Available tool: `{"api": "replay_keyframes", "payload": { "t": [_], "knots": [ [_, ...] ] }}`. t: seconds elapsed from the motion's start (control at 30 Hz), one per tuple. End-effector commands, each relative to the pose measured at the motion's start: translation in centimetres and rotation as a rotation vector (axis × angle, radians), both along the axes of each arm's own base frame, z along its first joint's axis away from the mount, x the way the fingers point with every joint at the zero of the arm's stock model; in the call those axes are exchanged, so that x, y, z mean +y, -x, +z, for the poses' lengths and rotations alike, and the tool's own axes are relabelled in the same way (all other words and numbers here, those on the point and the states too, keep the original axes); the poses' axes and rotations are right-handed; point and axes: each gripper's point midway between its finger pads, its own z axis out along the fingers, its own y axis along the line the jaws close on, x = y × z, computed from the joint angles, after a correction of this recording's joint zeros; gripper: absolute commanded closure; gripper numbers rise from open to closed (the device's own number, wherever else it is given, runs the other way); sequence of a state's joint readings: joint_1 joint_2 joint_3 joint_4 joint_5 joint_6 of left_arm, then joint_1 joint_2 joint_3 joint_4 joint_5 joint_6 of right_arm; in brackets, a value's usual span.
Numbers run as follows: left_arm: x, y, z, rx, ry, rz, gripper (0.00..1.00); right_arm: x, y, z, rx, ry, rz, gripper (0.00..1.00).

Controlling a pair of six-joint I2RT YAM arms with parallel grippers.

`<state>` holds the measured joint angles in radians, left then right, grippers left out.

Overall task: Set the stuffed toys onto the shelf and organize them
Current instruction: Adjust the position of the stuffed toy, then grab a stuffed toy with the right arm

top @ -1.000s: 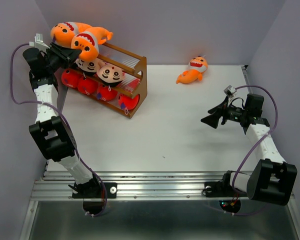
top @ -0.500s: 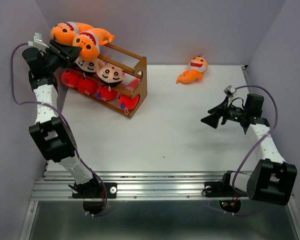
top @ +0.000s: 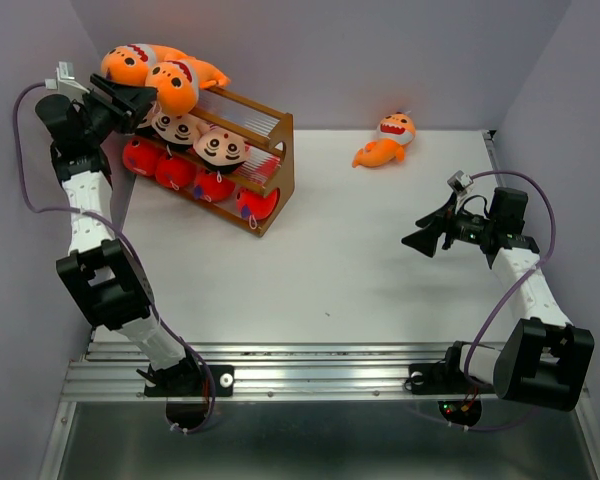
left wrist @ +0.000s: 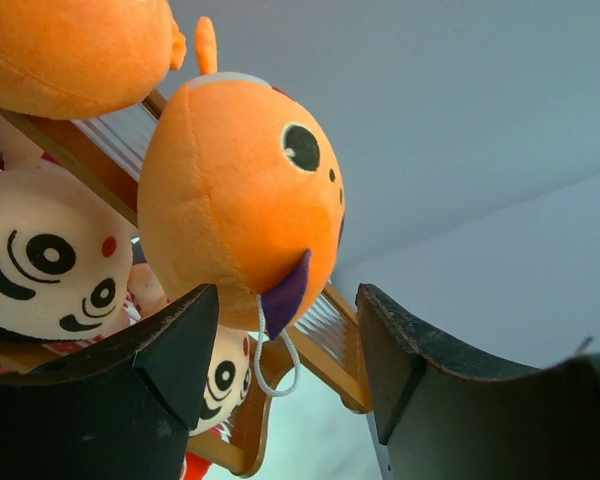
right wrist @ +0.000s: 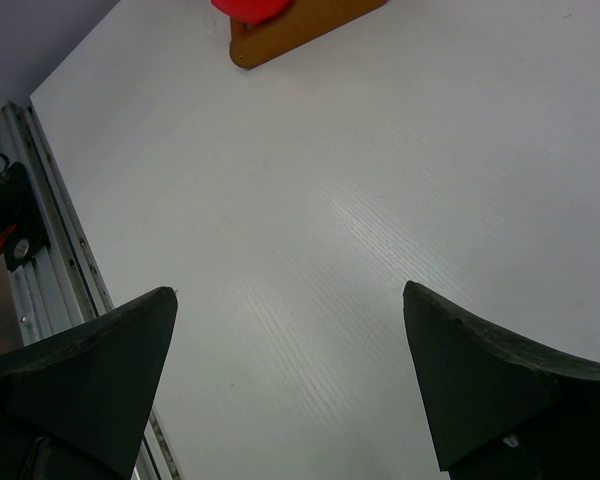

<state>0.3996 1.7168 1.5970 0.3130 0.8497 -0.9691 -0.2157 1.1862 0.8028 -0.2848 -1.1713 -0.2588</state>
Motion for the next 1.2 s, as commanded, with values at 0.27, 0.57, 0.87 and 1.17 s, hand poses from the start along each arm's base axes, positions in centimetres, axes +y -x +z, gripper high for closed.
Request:
{"api": "replay_keyframes", "payload": {
  "t": [0.27, 0.57, 0.87, 1.17],
  "knots": [
    [-0.6, 2.7, 4.6, -0.146, -0.055, -0.01, 0.3, 0.1, 0.2, 0.2, -0.023, -0.006, 0.021, 0.0],
    [1.1, 4.2, 5.3, -0.154, -0.093, 0.062, 0.01, 0.1, 0.4, 0.3, -0.027, -0.004, 0.023, 0.0],
    [-0.3, 9.0, 8.3, -0.234, -0.25, 0.124, 0.01, -0.1, 0.3, 0.4, -0.045, 0.022, 0.007, 0.0],
    [-6.6, 18.5, 4.7, -0.366, -0.507, 0.153, 0.01, -2.9, -3.5, 1.1, 0.012, 0.11, -0.203, 0.0]
  ]
}}
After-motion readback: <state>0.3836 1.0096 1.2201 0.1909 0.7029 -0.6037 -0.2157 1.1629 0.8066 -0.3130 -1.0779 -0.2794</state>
